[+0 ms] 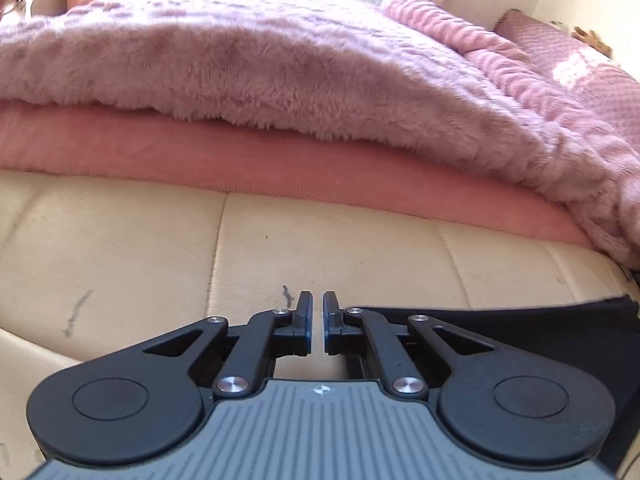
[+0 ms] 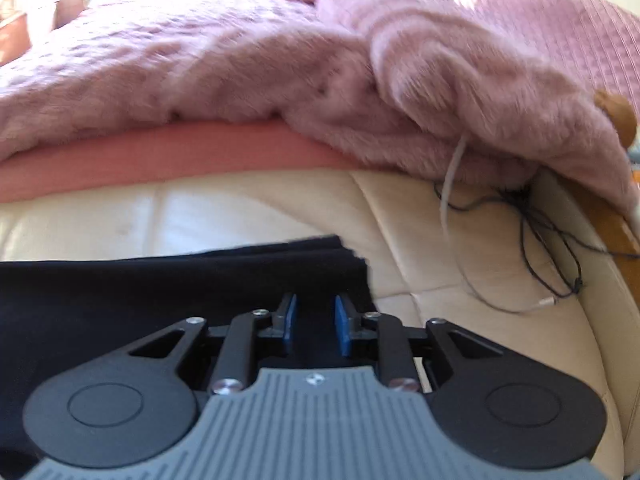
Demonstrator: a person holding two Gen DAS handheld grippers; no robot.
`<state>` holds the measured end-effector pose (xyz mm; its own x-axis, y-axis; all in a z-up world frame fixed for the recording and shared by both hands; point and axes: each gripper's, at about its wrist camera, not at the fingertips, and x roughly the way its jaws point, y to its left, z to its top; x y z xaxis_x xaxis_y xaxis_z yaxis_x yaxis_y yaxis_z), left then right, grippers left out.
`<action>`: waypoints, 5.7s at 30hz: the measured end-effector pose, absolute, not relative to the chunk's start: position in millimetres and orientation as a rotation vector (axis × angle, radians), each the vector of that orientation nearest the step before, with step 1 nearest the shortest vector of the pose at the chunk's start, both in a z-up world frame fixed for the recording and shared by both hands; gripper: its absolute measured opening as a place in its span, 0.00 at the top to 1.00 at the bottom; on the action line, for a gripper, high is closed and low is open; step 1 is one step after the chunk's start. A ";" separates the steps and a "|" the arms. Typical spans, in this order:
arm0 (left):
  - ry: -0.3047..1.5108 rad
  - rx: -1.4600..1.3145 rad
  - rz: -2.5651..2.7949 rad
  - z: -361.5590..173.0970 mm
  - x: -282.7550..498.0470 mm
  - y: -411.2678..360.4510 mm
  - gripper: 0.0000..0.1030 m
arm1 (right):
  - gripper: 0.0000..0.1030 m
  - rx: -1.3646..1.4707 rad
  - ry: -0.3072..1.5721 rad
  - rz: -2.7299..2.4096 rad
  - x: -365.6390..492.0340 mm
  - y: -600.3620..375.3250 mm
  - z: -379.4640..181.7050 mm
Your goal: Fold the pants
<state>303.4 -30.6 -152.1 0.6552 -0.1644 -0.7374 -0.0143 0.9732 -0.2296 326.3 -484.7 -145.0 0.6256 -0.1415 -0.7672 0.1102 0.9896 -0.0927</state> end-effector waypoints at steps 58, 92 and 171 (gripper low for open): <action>0.926 -0.288 -0.321 -144.3 173.9 -6.8 0.45 | 0.84 0.059 0.910 0.113 172.0 -316.3 -157.1; 1.044 -0.754 -0.161 -167.4 222.3 84.9 0.93 | 0.83 0.033 0.799 0.157 175.2 -300.2 -137.6; 1.194 -0.663 -0.402 -139.5 308.9 -102.9 0.93 | 0.80 0.278 0.935 0.179 224.1 -332.0 -165.6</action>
<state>308.9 -102.9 -139.5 0.3320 -0.6124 -0.7175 -0.0537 0.7471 -0.6626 224.1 -332.0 -165.6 0.5832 0.2708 -0.7659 -0.0315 0.9496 0.3118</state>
